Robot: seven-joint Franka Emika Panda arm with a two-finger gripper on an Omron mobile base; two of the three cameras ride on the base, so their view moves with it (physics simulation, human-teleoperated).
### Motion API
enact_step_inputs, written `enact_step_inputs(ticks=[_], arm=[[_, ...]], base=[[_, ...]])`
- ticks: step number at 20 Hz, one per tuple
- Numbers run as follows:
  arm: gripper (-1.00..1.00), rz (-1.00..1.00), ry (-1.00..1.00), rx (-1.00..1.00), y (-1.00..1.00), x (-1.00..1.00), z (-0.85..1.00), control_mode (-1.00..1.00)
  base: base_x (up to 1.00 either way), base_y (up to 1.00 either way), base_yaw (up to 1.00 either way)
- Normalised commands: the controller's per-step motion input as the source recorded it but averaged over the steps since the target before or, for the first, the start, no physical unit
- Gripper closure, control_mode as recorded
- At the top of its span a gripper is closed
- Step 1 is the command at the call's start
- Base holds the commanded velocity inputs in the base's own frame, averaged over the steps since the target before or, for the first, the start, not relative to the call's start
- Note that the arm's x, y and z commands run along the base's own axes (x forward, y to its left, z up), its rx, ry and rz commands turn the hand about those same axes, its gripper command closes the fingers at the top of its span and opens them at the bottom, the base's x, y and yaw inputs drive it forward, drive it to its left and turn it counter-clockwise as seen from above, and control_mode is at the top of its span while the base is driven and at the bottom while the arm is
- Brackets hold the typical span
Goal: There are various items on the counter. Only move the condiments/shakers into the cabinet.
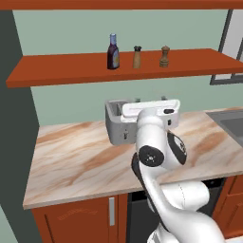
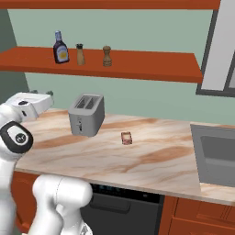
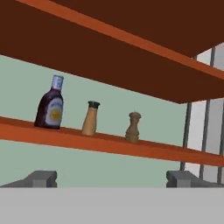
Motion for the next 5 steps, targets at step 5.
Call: enact_step_inputs(ticks=[5], arm=[[-1.0, -0.13, -0.03, 0.11, -0.51, -0.62, -0.25, -1.0]], base=[[0.0, 0.0, 0.0]])
